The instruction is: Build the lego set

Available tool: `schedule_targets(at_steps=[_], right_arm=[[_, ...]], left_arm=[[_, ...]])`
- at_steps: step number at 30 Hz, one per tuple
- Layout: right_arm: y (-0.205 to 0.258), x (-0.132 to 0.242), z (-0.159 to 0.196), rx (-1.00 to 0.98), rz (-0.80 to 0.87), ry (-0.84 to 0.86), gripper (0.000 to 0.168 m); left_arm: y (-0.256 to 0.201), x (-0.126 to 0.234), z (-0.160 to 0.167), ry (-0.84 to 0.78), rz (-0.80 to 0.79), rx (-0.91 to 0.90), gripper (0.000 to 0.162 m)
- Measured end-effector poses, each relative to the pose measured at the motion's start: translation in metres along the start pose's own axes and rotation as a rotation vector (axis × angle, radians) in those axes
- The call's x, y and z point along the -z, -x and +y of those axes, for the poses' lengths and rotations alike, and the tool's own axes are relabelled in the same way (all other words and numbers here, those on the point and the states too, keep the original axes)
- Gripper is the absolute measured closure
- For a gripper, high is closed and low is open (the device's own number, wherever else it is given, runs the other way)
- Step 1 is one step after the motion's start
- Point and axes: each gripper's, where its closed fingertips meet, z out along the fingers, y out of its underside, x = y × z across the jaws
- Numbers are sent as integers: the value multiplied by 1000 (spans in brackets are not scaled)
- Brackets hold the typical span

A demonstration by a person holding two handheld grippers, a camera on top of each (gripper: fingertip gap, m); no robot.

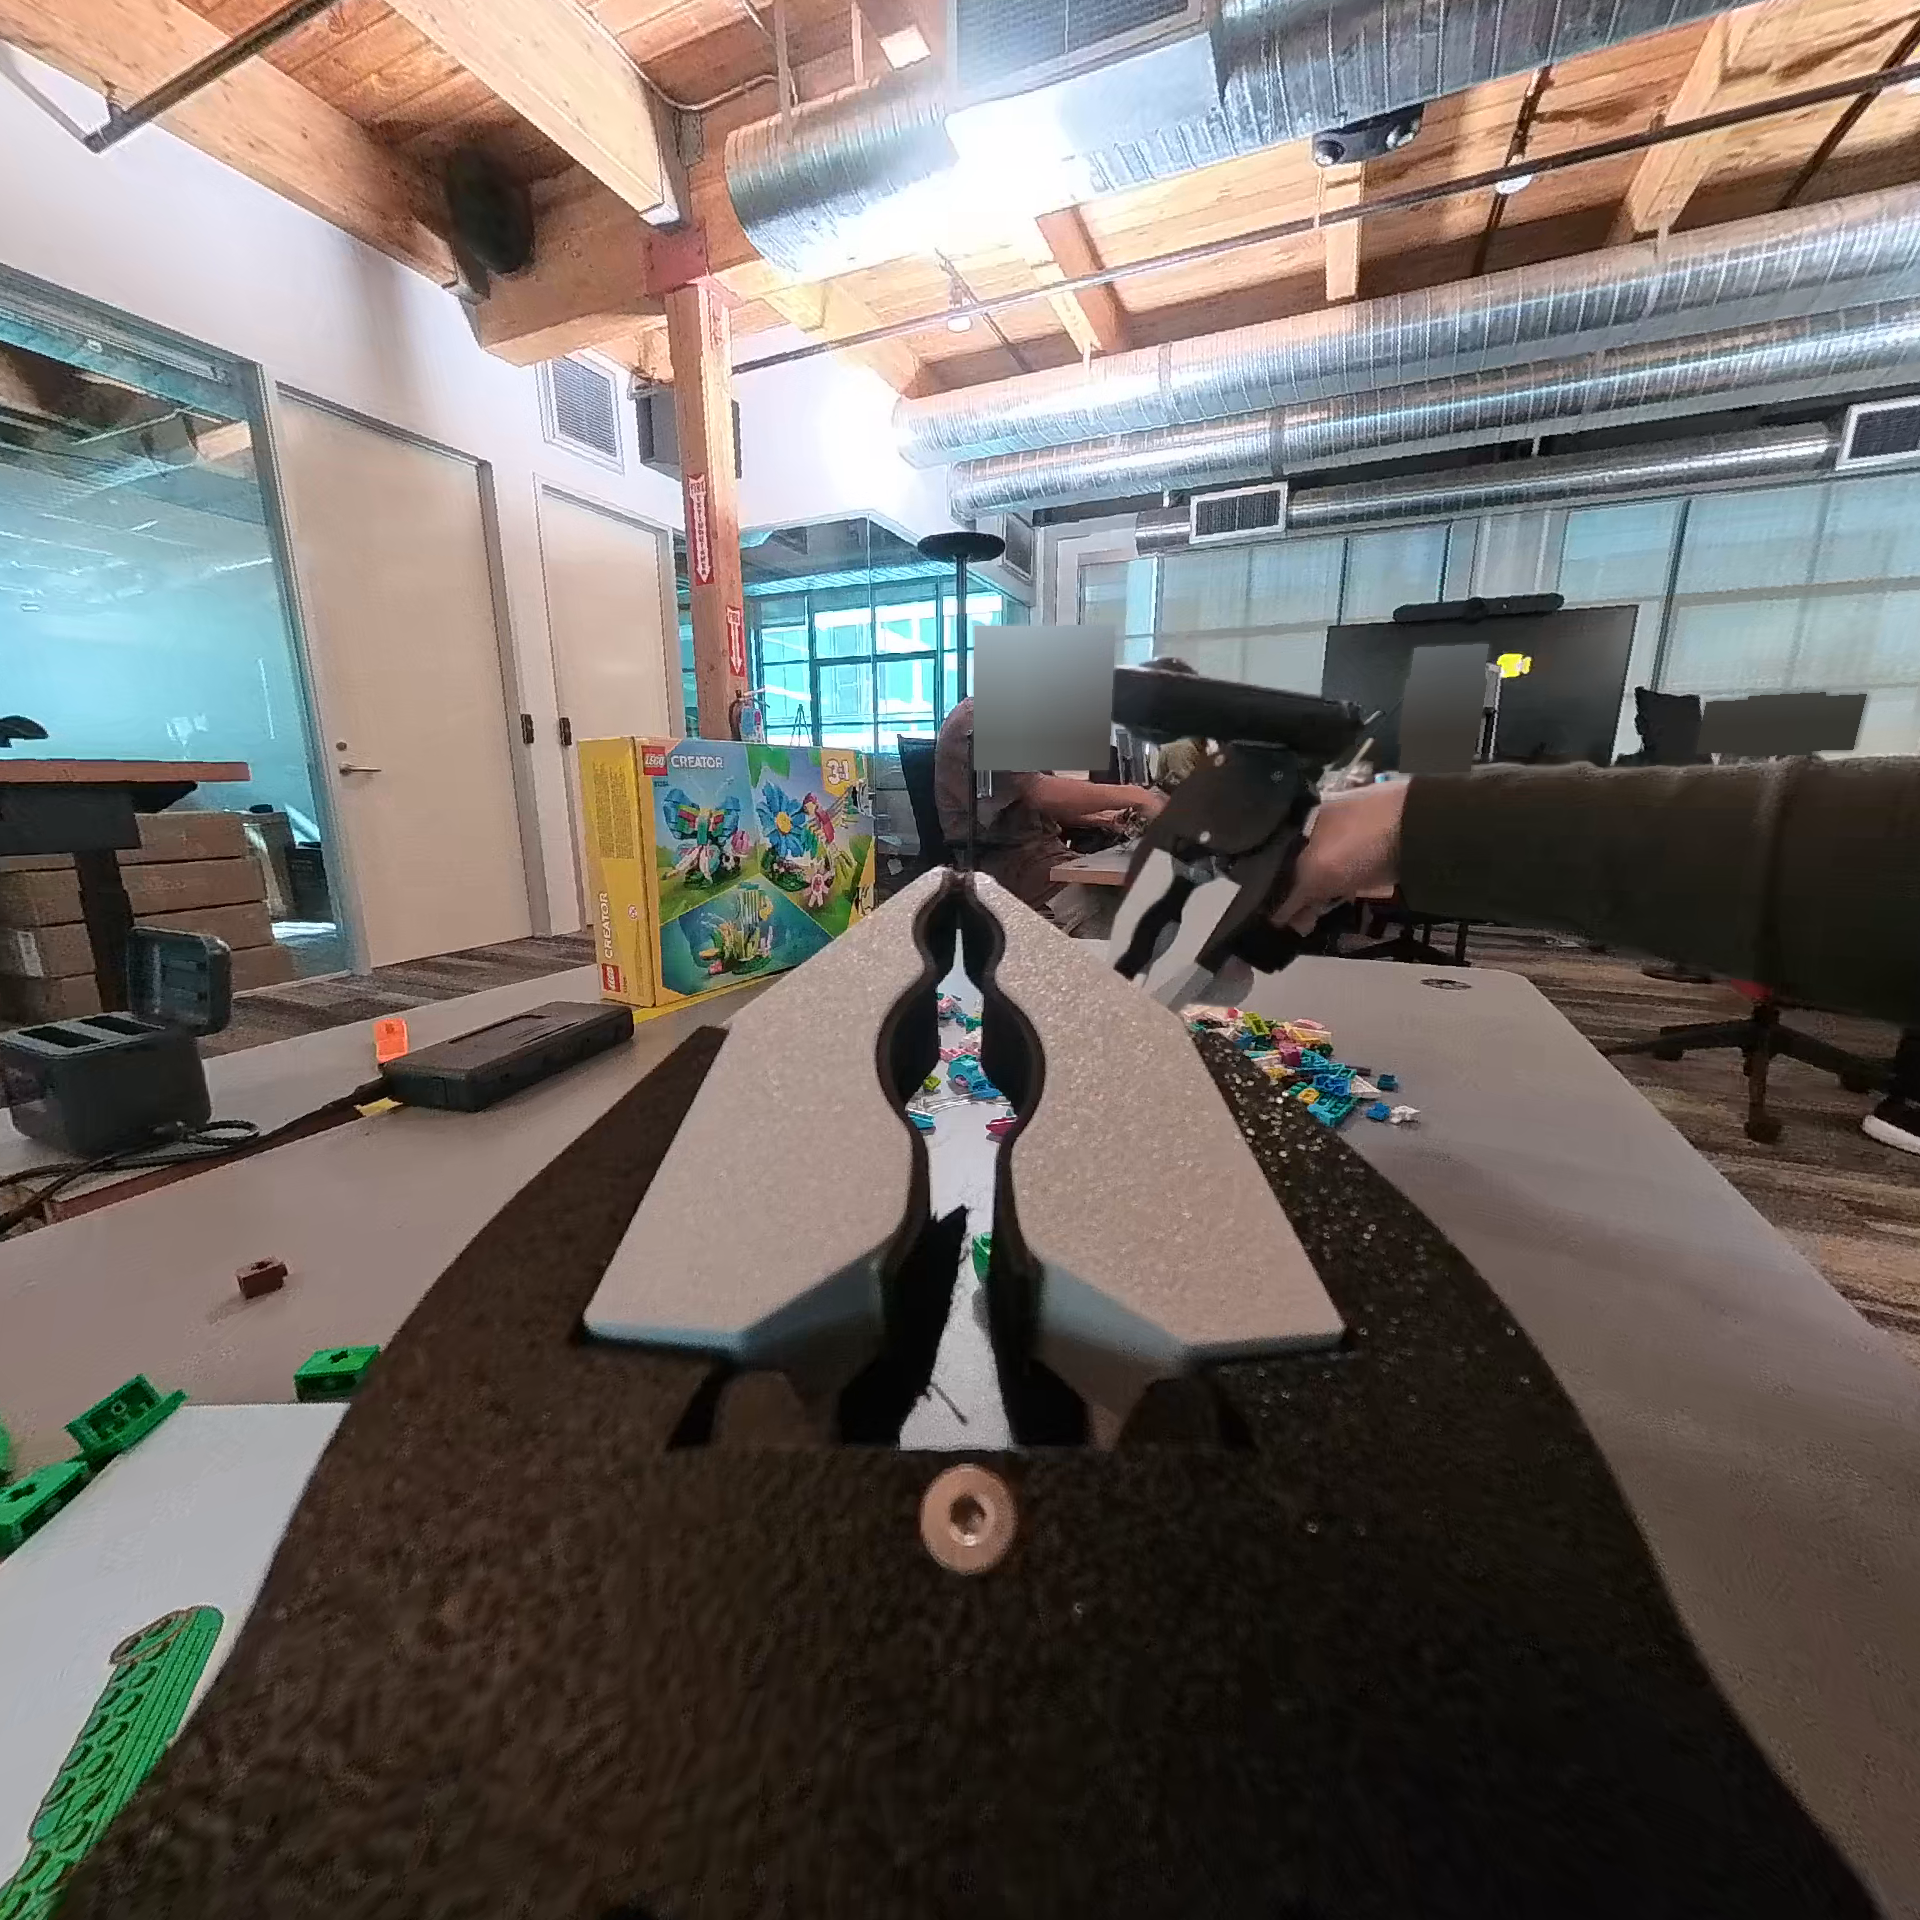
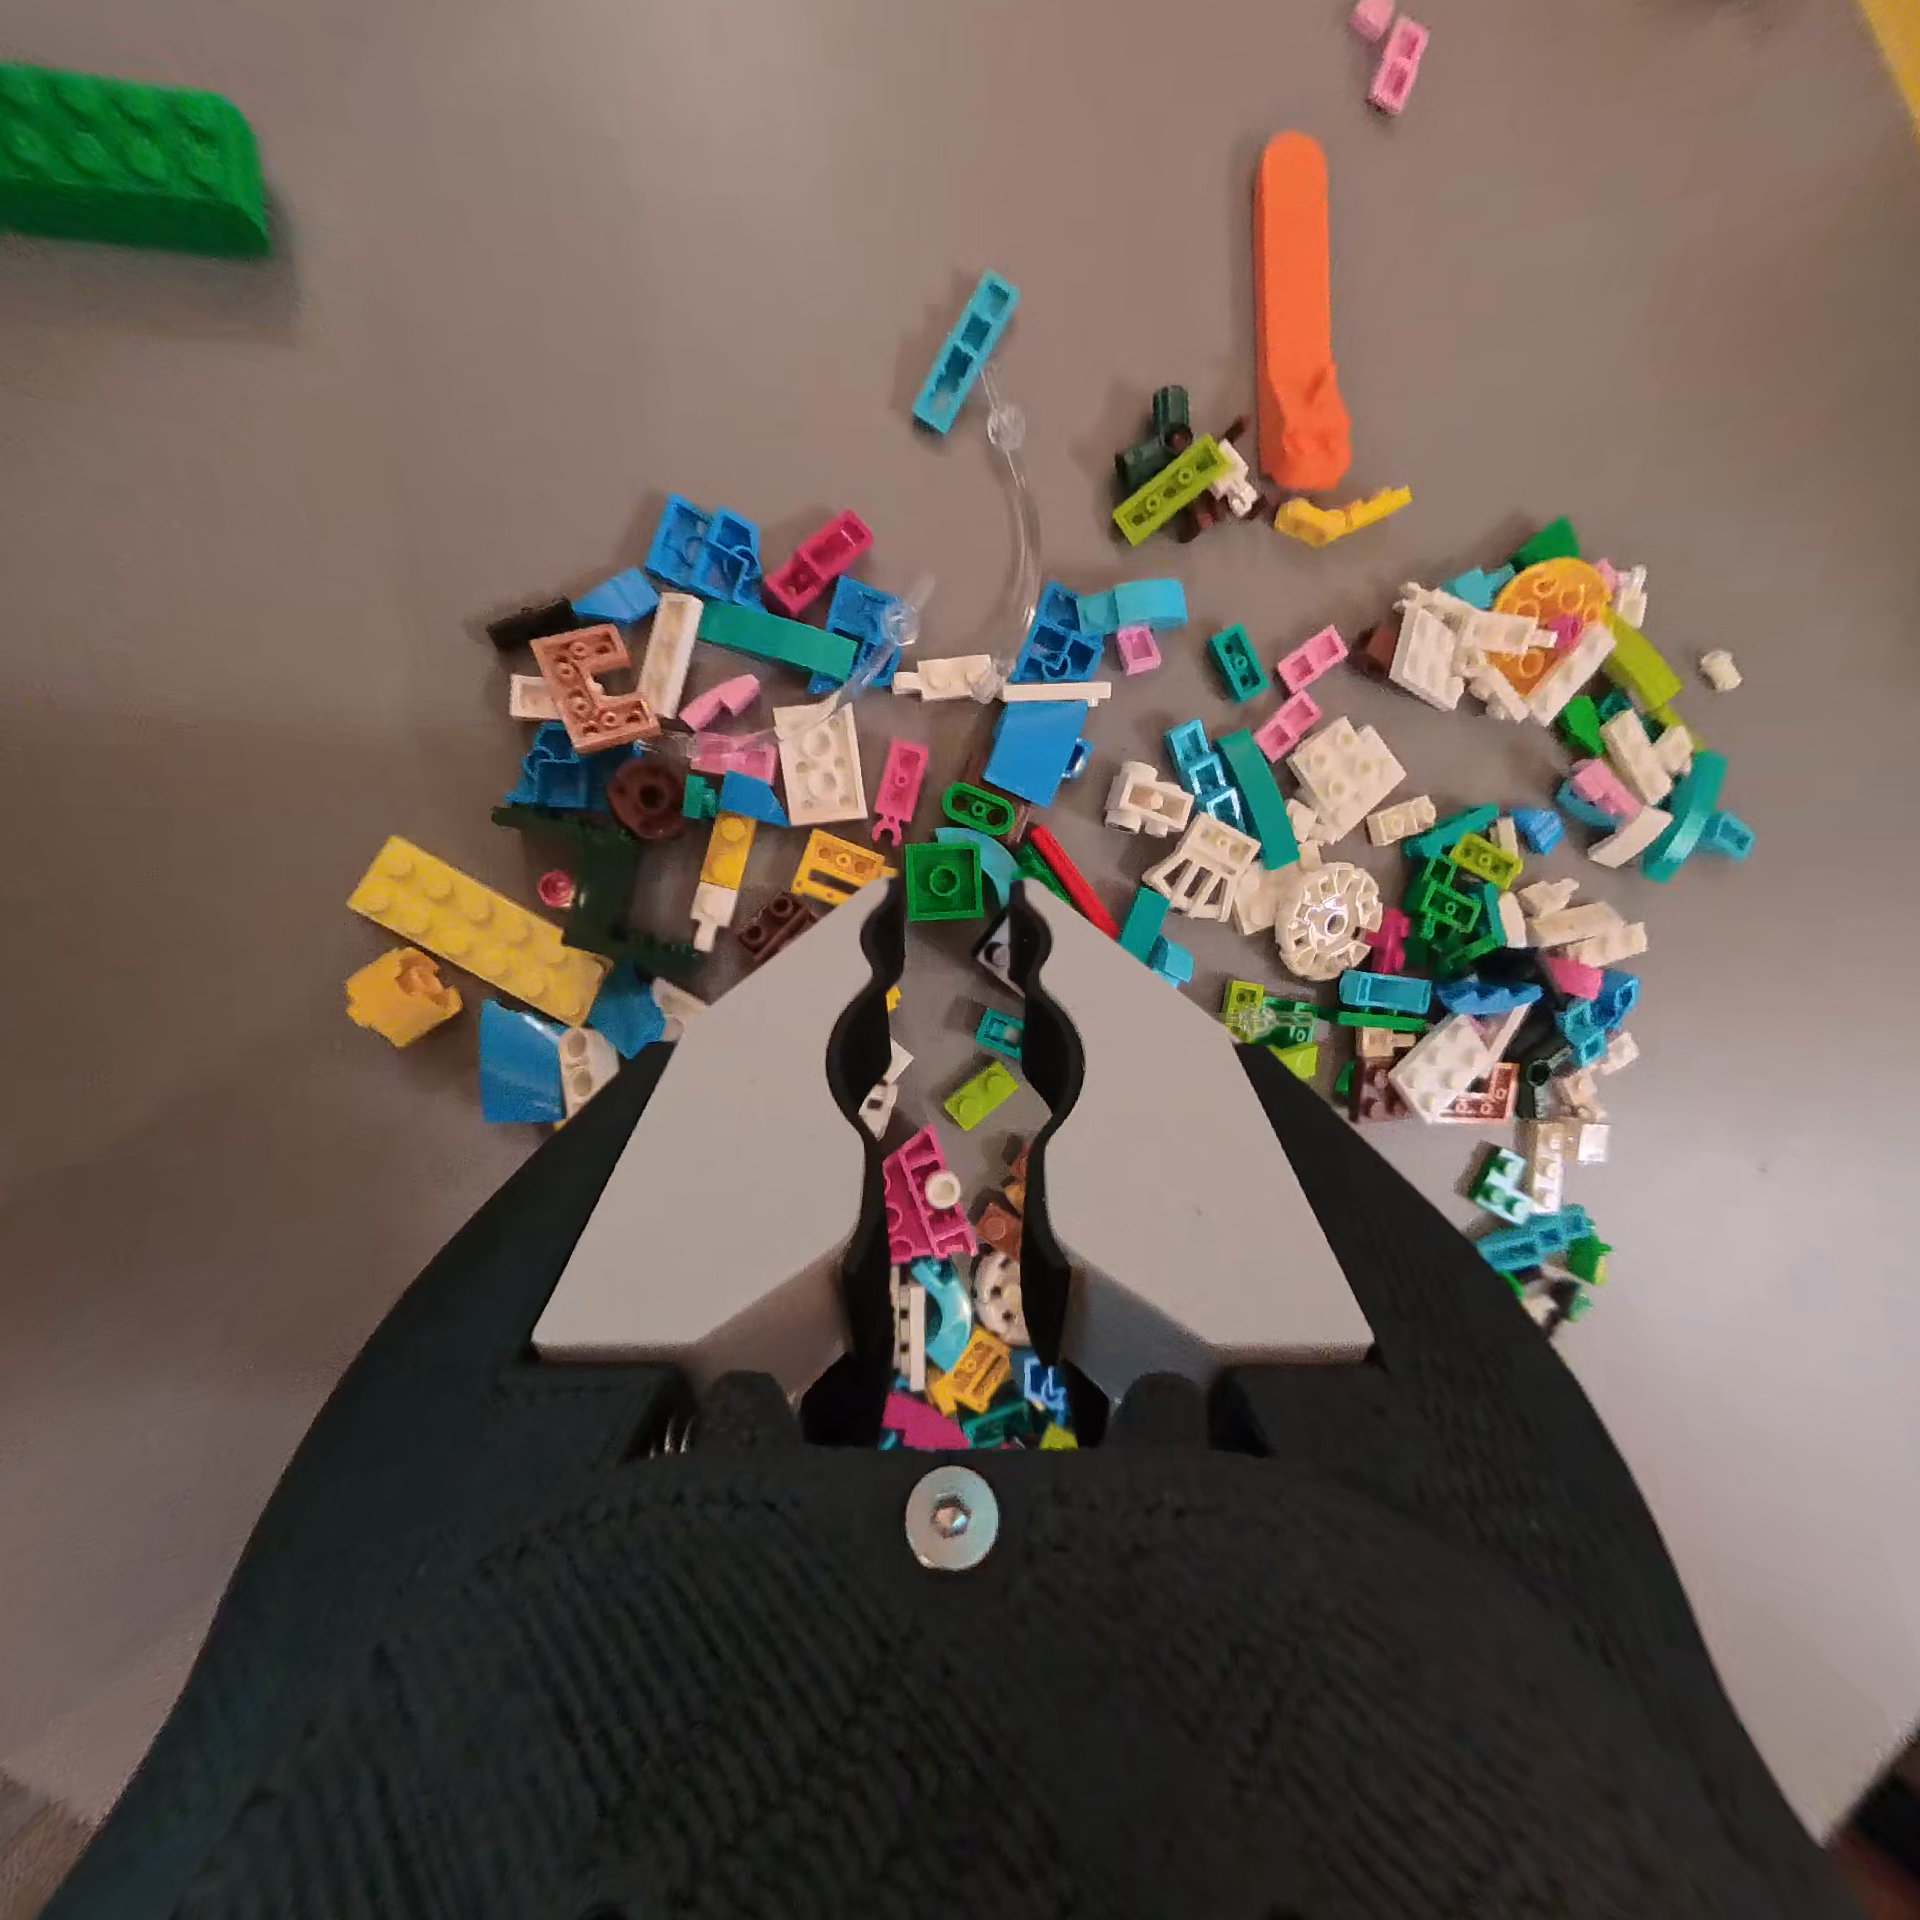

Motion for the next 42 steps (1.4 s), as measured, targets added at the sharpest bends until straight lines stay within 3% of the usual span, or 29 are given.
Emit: schedule_targets(at_steps=[20, 22, 26, 30, 33, 39, 42], right_arm=[[1, -14, -1, -32, -78, -17, 154], [4, -10, -24, -1, -83, -97, 154], [21, -15, -110, 97, -140, -332, 154], [56, -53, -206, 221, -225, -502, 154], [82, -94, -261, 300, -250, -530, 154], [93, -138, -301, 343, -207, -511, 153], [92, -128, -295, 324, -213, -507, 137]], left_arm=[[1, 0, 1, 4, 1, 14, 162], [1, -2, 3, 7, 0, 18, 162], [-8, -5, 4, 13, 26, 3, 162], [-7, -2, 2, 6, 27, 9, 162], [-3, 1, 0, 3, 15, 10, 162], [-2, 0, 1, 4, 11, 1, 162], [-1, 0, 1, 4, 11, 7, 162]])
